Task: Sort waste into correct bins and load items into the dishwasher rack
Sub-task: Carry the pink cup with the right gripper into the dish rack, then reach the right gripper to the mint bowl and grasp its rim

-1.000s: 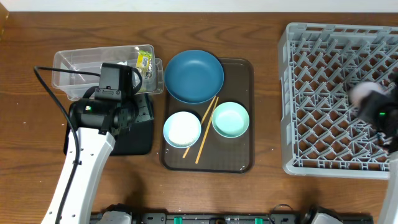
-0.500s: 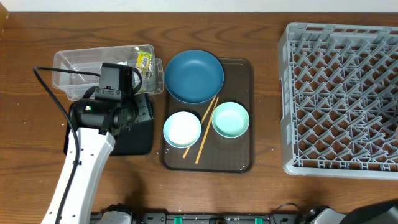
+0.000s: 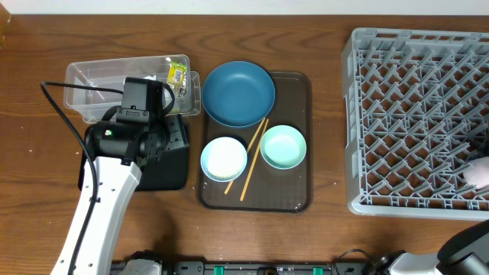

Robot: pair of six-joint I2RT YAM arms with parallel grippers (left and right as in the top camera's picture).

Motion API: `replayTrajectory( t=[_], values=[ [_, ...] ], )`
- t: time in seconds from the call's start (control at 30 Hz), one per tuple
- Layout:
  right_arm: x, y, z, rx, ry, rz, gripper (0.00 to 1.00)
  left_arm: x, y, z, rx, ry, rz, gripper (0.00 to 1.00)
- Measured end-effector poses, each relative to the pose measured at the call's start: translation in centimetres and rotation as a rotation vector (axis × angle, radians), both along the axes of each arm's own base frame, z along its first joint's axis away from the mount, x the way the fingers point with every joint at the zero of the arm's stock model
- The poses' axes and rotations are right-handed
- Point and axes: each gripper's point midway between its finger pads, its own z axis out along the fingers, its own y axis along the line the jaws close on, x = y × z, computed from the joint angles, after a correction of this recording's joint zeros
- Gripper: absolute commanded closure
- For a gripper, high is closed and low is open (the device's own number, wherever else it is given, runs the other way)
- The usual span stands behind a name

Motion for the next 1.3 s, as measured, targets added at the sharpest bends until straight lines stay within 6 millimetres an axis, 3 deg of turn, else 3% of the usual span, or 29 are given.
replayTrajectory(
  t=[0.23, 0.37, 0.47, 0.53, 0.7, 0.83, 1.0, 1.13, 1.3],
  values=[
    [1.4, 1.3, 0.8, 0.050, -0.087, 0.037, 0.25, -0.1, 0.0, -0.1, 0.001, 0.005, 0.000, 0.35],
    [4.0, 4.0, 4.2, 0.034, -0.221, 0.154, 0.26, -0.2, 0.0, -0.1, 0.002, 0.010, 0.001, 0.31],
    [6.4, 8.1, 7.4, 0.012, -0.327, 0.319, 0.26, -0.2, 0.1, -0.1, 0.003, 0.010, 0.003, 0.30],
    [7.9, 12.0, 9.3, 0.003, -0.386, 0.461, 0.26, -0.2, 0.1, -0.1, 0.003, 0.010, 0.003, 0.30],
    [10.2, 22.1, 10.9, 0.037, -0.445, 0.799, 0.27, -0.2, 0.1, -0.1, 0.003, 0.010, 0.003, 0.30],
    [10.7, 29.0, 10.1, 0.071, -0.427, 1.007, 0.27, -0.2, 0.1, -0.1, 0.003, 0.011, 0.003, 0.30],
    [10.7, 35.2, 7.4, 0.110, -0.349, 1.182, 0.28, -0.2, 0.1, -0.1, 0.003, 0.011, 0.003, 0.30],
    [10.4, 38.8, 4.0, 0.149, -0.251, 1.276, 0.30, -0.2, 0.1, -0.1, 0.003, 0.011, 0.003, 0.30],
    [9.8, 41.1, -0.6, 0.176, -0.111, 1.334, 0.34, -0.2, 0.1, -0.1, 0.003, 0.010, 0.003, 0.29]
  ],
)
